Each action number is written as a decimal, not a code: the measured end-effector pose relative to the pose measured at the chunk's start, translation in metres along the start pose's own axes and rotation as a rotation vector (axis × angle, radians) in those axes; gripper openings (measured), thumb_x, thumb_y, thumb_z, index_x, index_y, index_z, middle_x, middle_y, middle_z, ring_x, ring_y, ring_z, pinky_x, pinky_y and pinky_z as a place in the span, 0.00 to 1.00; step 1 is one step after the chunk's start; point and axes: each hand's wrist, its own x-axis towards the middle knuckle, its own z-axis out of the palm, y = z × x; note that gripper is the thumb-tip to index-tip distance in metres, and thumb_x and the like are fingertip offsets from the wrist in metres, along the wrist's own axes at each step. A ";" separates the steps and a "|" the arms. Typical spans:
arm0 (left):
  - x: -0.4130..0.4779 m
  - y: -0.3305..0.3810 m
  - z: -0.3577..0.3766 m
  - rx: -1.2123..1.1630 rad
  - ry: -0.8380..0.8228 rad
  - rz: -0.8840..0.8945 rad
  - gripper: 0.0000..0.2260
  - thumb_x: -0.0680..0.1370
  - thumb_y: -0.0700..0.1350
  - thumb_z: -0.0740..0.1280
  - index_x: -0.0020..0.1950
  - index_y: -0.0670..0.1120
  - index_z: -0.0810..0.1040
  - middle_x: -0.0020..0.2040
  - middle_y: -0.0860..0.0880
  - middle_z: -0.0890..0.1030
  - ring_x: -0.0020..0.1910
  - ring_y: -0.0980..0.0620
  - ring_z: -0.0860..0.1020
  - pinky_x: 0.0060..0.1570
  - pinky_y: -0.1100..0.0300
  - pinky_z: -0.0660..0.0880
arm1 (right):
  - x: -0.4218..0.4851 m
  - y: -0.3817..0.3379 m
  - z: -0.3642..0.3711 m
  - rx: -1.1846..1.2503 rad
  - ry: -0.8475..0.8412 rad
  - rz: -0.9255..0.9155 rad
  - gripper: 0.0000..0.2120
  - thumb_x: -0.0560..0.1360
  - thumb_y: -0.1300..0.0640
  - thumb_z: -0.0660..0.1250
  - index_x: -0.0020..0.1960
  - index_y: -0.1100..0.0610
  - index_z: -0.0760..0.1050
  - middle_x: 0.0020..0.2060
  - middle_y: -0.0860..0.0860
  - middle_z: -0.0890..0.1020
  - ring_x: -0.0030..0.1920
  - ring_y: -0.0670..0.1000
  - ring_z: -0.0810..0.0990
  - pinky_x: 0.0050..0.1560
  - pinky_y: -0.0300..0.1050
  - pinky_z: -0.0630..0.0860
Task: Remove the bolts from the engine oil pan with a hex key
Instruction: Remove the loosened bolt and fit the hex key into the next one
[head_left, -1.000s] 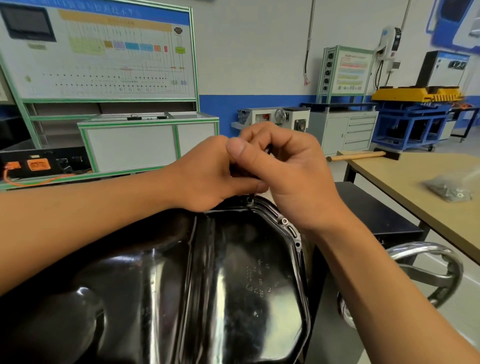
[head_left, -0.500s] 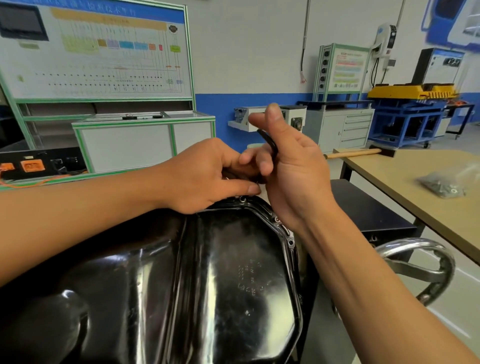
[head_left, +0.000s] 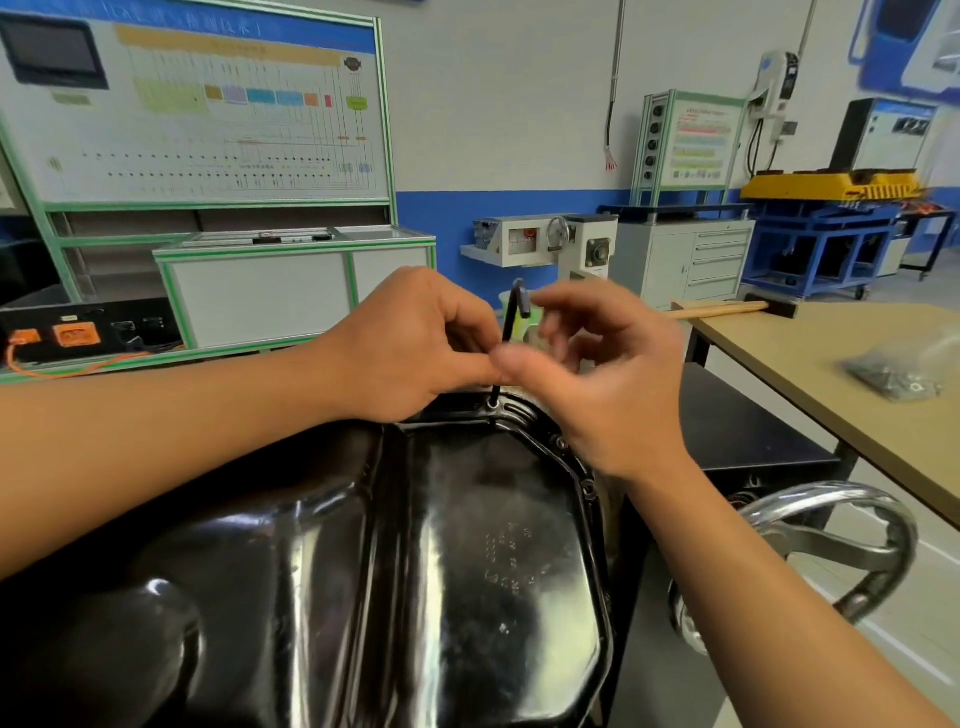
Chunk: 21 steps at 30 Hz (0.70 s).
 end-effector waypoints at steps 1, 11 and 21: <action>0.000 0.001 0.000 -0.001 -0.011 -0.009 0.05 0.70 0.41 0.78 0.41 0.40 0.85 0.34 0.45 0.84 0.33 0.57 0.78 0.36 0.62 0.75 | -0.005 0.003 0.002 -0.069 -0.033 -0.055 0.17 0.64 0.53 0.83 0.47 0.60 0.81 0.34 0.53 0.78 0.32 0.53 0.76 0.32 0.47 0.72; 0.000 0.003 0.000 -0.006 -0.030 0.005 0.08 0.72 0.41 0.77 0.43 0.37 0.84 0.39 0.34 0.82 0.35 0.41 0.76 0.42 0.41 0.76 | -0.005 0.000 0.013 -0.114 0.063 -0.103 0.04 0.70 0.62 0.77 0.40 0.61 0.83 0.31 0.47 0.76 0.32 0.44 0.73 0.36 0.36 0.69; -0.002 0.005 -0.001 -0.215 -0.249 0.031 0.09 0.75 0.45 0.70 0.43 0.61 0.84 0.42 0.59 0.86 0.44 0.66 0.81 0.47 0.72 0.74 | -0.007 0.003 0.003 -0.239 -0.157 -0.215 0.05 0.78 0.68 0.67 0.49 0.66 0.81 0.38 0.56 0.79 0.39 0.50 0.76 0.43 0.38 0.71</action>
